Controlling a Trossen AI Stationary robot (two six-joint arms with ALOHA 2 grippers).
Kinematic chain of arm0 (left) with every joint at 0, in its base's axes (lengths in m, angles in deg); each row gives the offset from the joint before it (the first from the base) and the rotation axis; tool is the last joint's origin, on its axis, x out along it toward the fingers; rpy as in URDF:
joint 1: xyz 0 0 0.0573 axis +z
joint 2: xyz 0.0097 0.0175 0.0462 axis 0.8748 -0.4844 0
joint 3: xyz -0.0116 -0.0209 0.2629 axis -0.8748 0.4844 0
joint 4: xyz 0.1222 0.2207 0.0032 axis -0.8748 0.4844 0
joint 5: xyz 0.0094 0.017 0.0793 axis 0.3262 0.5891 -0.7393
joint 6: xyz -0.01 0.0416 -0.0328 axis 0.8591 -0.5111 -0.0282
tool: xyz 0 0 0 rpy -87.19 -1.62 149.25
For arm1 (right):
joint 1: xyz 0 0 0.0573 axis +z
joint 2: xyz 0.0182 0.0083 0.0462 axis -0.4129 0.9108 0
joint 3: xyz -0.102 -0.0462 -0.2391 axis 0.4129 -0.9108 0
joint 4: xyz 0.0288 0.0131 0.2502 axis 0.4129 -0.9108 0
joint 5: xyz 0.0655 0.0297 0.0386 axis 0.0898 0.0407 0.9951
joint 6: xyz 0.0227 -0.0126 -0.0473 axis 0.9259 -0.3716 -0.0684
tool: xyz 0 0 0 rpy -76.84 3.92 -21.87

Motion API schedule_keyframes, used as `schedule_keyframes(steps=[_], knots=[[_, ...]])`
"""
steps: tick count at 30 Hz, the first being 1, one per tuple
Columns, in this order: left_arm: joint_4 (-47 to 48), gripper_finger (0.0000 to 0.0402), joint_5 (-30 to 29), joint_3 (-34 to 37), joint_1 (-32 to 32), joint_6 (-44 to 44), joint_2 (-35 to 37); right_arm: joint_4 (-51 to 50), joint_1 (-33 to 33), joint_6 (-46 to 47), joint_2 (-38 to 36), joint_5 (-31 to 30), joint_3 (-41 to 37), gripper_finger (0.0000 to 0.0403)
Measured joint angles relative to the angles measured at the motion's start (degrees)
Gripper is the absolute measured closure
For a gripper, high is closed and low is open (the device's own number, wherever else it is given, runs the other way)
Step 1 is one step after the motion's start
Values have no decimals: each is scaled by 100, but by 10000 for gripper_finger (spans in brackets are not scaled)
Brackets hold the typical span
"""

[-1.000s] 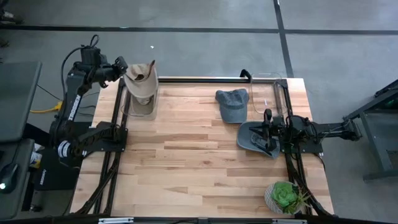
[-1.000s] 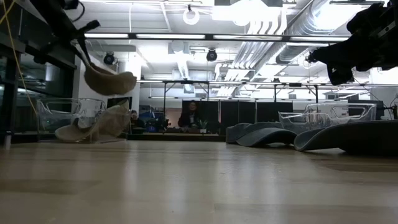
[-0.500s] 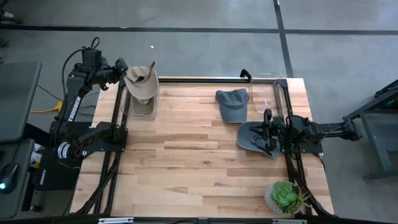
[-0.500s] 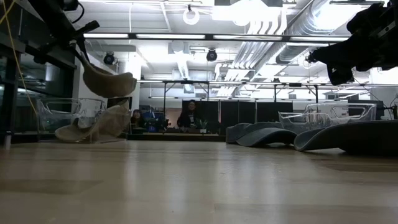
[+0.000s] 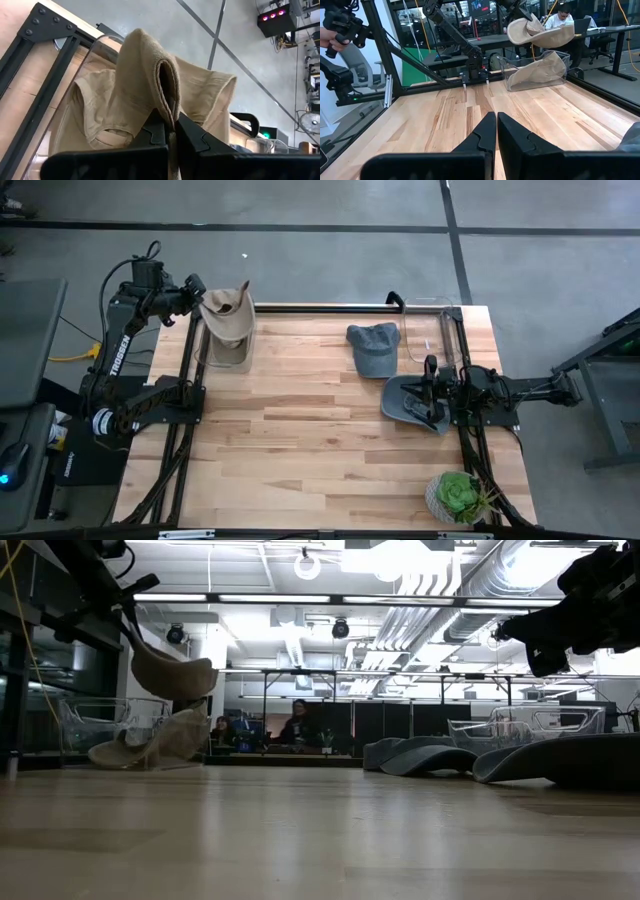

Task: Pick & Place hat
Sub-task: Put the brown cap into the left transparent bin

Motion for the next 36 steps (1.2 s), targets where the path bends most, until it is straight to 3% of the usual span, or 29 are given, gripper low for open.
schedule_keyframes(steps=[18, 27, 36], knots=[[592, 401, 243, -4, 0, -223, 642, 0, 0, 0, 0, 0, -1, 391], [665, 401, 1086, -4, -1, -309, 995, 0, 0, 0, 0, 0, -2, 391], [239, 401, 1677, -7, -42, -248, 882, 0, 0, 0, 0, 0, -1, 391]])
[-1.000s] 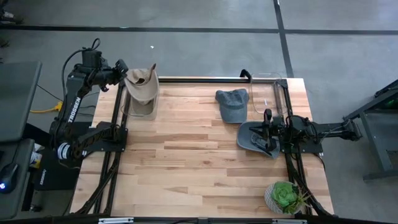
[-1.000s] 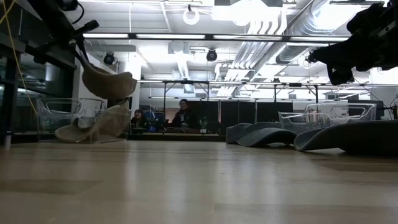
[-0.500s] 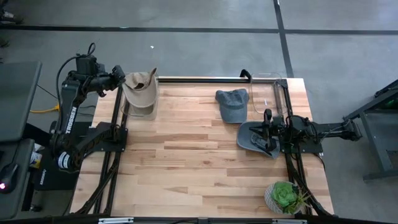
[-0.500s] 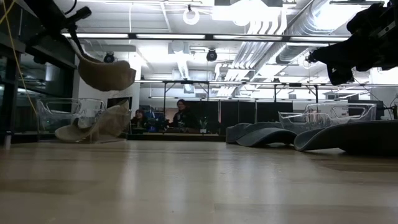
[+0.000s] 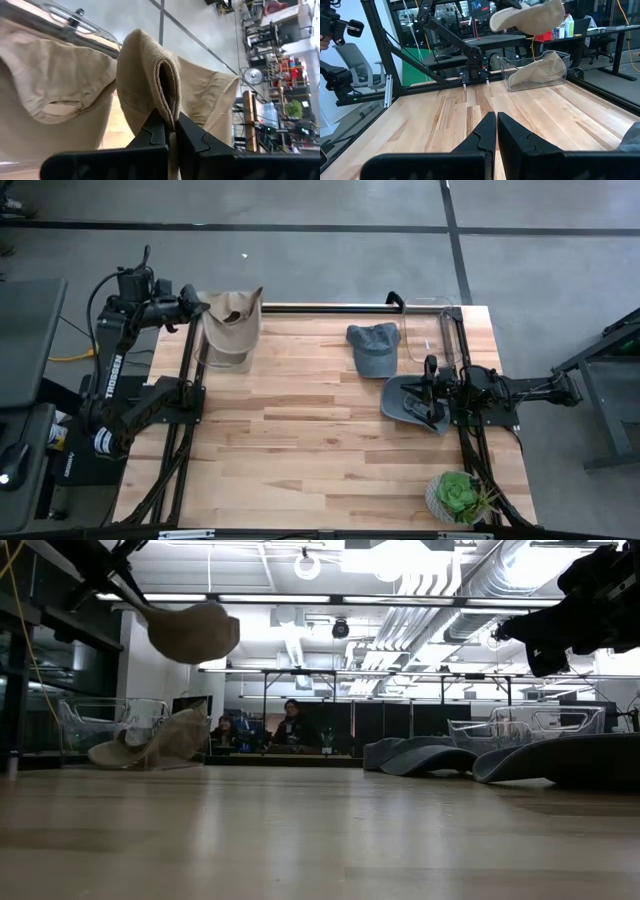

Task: Pick & Place hat
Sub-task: Put the brown cap into the left transparent bin

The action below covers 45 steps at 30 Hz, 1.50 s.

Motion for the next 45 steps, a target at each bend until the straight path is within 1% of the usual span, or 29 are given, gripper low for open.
schedule_keyframes(steps=[3, 7, 12, 16, 19, 21, 23, 26, 32, 35, 38, 45], knots=[[-250, 401, -126, 0, -302, 193, -162, -1, 0, -1, 0, 0, 0, 391], [-756, 402, -645, 0, -1007, 481, -495, -1, 0, -2, 0, 0, 1, 391], [-1199, 402, -1329, 0, -1854, 587, -1177, 0, 0, 0, 0, 0, 1, 391], [-1763, 402, -1821, 0, -2174, 681, -1809, -2, 0, -2, 0, 0, 1, 391], [-2250, 401, -2091, 0, -2120, 889, -2208, -2, 0, 0, 0, 0, 1, 391], [-2440, 402, -2272, 0, -2015, 877, -2403, -2, 0, -1, 2, 1, 1, 391], [-2505, 401, -2295, 0, -1853, 717, -2552, -1, 0, 0, 2, 0, -1, 391], [-2342, 402, -2316, 0, -1648, 464, -2666, -1, 0, 0, 2, 0, 1, 391], [-2027, 401, -2620, 0, -1412, 62, -2492, -2, 0, 0, 1, 1, 0, 391], [-1945, 401, -2403, 0, -1348, -136, -2373, -2, 0, 0, 2, 0, -1, 391], [-1835, 402, -2444, 0, -1374, -262, -2336, -2, 0, 0, 2, 0, 1, 391], [-1695, 402, -3136, 0, -1465, -107, -2379, 0, 0, 0, 2, 0, 1, 391]])
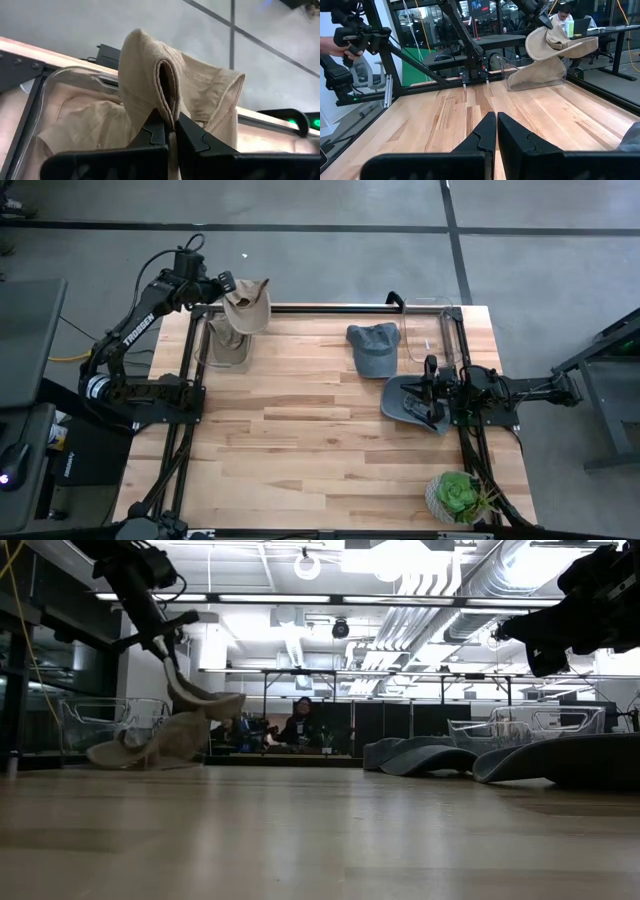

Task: Pick & Place hat
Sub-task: Put the brown cap into the left transparent bin

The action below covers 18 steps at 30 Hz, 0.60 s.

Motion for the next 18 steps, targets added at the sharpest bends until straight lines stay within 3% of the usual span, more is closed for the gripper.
schedule_keyframes(steps=[18], knots=[[718, 402, -2615, 0, -1266, 574, -145, -2, 0, -1, 0, 0, 0, 391]])
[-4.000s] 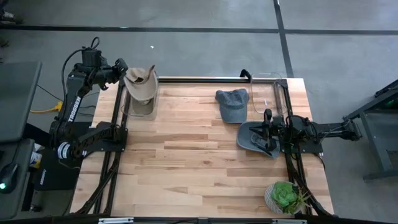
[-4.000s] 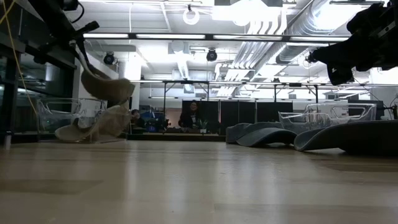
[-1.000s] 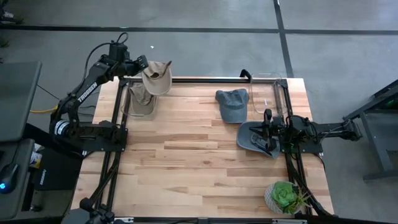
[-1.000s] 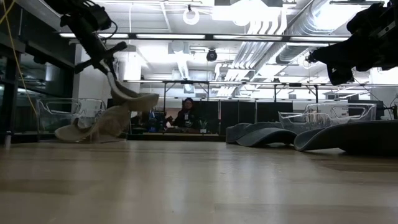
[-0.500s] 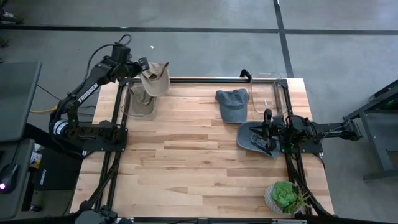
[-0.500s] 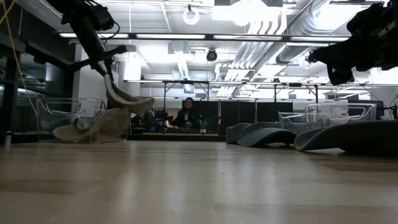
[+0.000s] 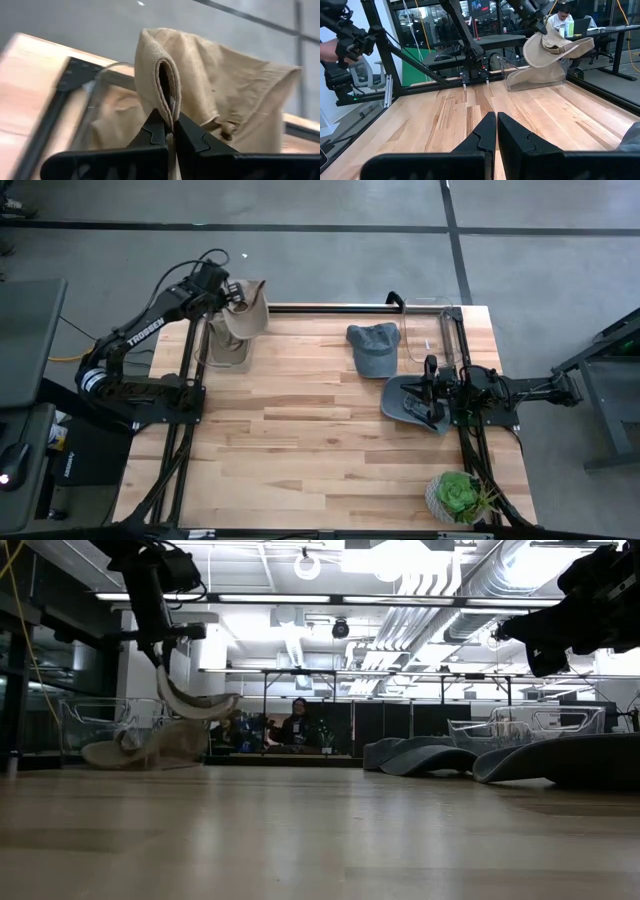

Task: Pick & Place hat
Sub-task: Put the brown cap into the left transparent bin

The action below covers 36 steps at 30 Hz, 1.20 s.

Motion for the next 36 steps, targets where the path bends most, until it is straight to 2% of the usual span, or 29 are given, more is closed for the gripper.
schedule_keyframes(steps=[7, 12, 16, 20, 27, 36], knots=[[436, 401, -827, -86, -481, 406, 12, 1, 0, 1, 0, 0, -1, 391], [1340, 402, -1539, -584, -678, 570, 22, 0, 0, 1, 0, 0, -1, 391], [1847, 401, -1276, -782, -669, 572, 26, 0, 0, 1, 0, 0, 0, 391], [1898, 401, -878, -780, -669, 366, -8, 0, 0, 1, 0, 0, 0, 391], [2114, 402, -639, -780, -660, 195, -448, 0, 0, -2, 0, 0, 0, 391], [2243, 402, -810, -774, -664, 122, -1183, 0, 0, 0, 0, 0, -1, 391]])
